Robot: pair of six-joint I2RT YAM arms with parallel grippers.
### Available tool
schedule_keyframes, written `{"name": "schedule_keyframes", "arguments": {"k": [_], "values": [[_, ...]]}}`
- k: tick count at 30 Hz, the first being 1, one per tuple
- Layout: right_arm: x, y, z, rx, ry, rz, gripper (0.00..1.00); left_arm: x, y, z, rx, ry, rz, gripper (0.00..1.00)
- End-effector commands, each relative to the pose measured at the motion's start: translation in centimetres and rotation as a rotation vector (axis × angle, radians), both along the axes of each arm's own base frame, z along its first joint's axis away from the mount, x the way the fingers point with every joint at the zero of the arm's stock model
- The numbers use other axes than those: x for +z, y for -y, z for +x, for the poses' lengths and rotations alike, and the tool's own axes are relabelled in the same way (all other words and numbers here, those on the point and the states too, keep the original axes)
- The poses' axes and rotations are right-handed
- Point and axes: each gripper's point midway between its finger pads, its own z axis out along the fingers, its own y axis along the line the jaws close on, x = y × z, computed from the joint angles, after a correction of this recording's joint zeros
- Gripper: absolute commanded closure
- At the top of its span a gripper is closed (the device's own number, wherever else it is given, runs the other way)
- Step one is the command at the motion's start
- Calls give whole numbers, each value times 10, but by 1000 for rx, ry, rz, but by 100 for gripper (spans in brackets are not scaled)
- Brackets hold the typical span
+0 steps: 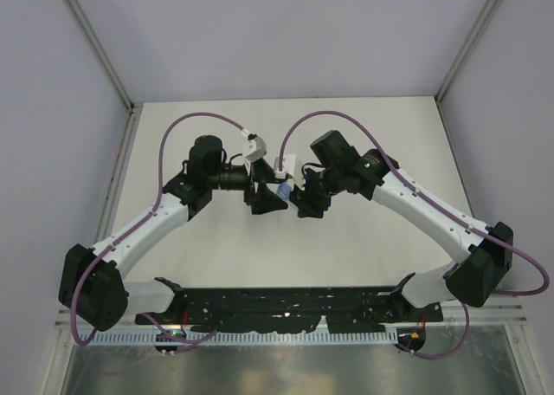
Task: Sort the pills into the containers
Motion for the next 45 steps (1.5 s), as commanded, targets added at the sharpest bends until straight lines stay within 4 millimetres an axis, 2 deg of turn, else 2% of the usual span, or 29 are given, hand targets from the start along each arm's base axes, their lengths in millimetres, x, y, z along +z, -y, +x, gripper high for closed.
{"name": "schedule_keyframes", "arguments": {"k": [1, 15, 29, 45], "values": [[11, -4, -3, 13, 30, 39, 89, 10, 1, 7, 39, 55, -28, 9], [12, -6, -9, 33, 25, 44, 89, 19, 5, 35, 141, 106, -27, 1], [11, -7, -14, 54, 23, 44, 89, 28, 4, 57, 244, 132, -48, 0], [8, -7, -19, 69, 31, 29, 89, 18, -2, 83, 362, 135, 3, 0]]}}
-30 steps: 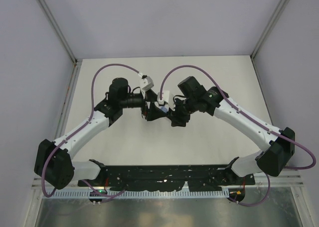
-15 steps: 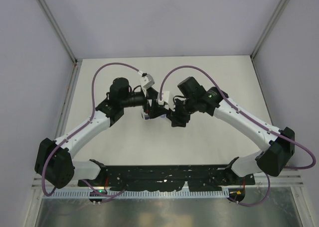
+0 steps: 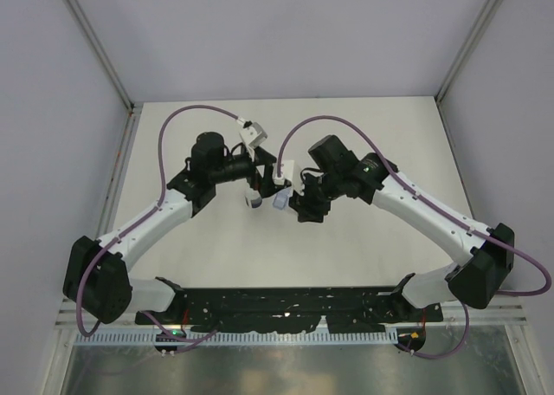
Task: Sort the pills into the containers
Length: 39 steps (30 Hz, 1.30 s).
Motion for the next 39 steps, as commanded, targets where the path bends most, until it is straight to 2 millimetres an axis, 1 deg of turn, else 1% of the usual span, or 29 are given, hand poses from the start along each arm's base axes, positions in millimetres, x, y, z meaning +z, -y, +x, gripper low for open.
{"name": "schedule_keyframes", "arguments": {"k": [1, 8, 13, 16, 20, 25, 27, 31, 33, 35, 37, 38, 39], "values": [[14, -7, -10, 53, 35, 49, 89, 18, -1, 23, 80, 70, -6, 0], [11, -5, -7, 41, 52, 37, 89, 12, -3, 25, 91, 66, 20, 0], [8, -2, 0, 9, 72, 17, 90, 14, -6, 25, 98, 90, 34, 0], [5, 0, 6, -19, 88, 4, 90, 17, -11, 24, 104, 128, 48, 0], [-1, 2, 12, -47, 102, -15, 90, 16, -24, 25, 127, 178, 94, 0], [-16, 8, 22, -89, 93, -50, 90, 13, -46, 25, 142, 192, 112, 1], [-22, 10, 28, -113, 85, -52, 90, 6, -57, 26, 151, 189, 138, 1], [-40, 20, 47, -183, 46, -55, 89, -19, -84, 27, 187, 149, 205, 0], [-51, 25, 57, -216, 34, -58, 88, -28, -94, 27, 213, 130, 227, 1], [-68, 31, 68, -247, 27, -78, 88, -37, -102, 26, 247, 109, 251, 0], [-84, 34, 75, -273, 10, -94, 87, -45, -106, 25, 268, 85, 264, 1], [-89, 34, 79, -284, 7, -93, 87, -49, -107, 24, 279, 69, 270, 0], [-99, 37, 81, -292, -10, -108, 87, -53, -109, 23, 290, 53, 271, 0]]}}
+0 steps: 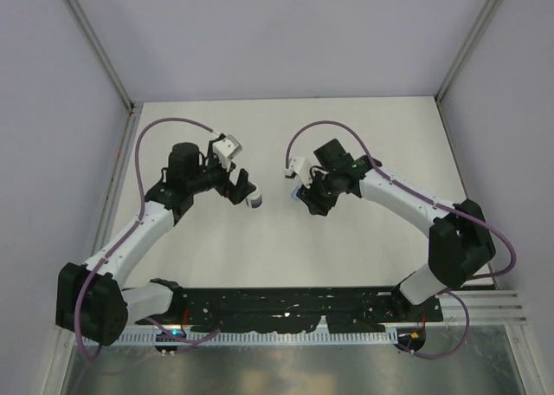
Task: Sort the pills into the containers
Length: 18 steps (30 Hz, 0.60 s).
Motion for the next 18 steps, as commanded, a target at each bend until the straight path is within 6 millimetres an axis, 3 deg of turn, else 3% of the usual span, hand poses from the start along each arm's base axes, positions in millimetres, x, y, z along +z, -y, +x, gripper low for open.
{"name": "schedule_keyframes", "arguments": {"k": [1, 8, 15, 18], "values": [[-19, -5, 24, -54, 20, 23, 87, -7, -10, -4, 51, -16, 22, 1], [-66, 5, 37, -109, -27, -41, 87, -27, -13, -7, 87, -72, 12, 0], [-81, 7, 38, -98, -46, -67, 83, -45, -10, -5, 100, -142, 13, 1], [-85, 7, 37, -94, -53, -72, 76, -52, -8, 0, 116, -169, 22, 0]]}}
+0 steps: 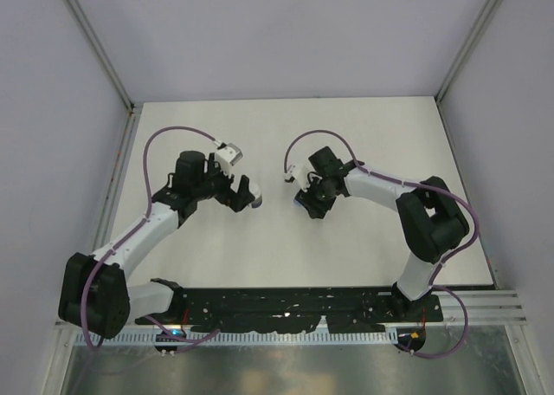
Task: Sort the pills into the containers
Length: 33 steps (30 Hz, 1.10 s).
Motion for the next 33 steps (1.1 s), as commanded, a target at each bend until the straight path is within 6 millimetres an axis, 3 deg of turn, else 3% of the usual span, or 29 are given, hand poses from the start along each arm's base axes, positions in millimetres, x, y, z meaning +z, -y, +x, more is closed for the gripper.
{"name": "schedule_keyframes", "arguments": {"k": [1, 10, 13, 20, 26, 33], "values": [[0, -4, 10, 5, 32, 12, 73, -1, 4, 13, 39, -11, -3, 0], [-7, -2, 7, 2, 9, 0, 53, -24, 13, 32, 76, -46, 101, 0], [-6, -2, 7, 2, 7, -1, 41, -29, 16, 37, 88, -47, 150, 0], [10, -4, 7, -7, 20, 21, 22, -44, 21, 41, 94, -92, 242, 1], [37, -8, 8, -16, 56, 65, 17, -54, 23, 39, 97, -139, 313, 4], [70, -12, 6, -25, 88, 120, 17, -71, 27, 36, 91, -217, 380, 15]]}}
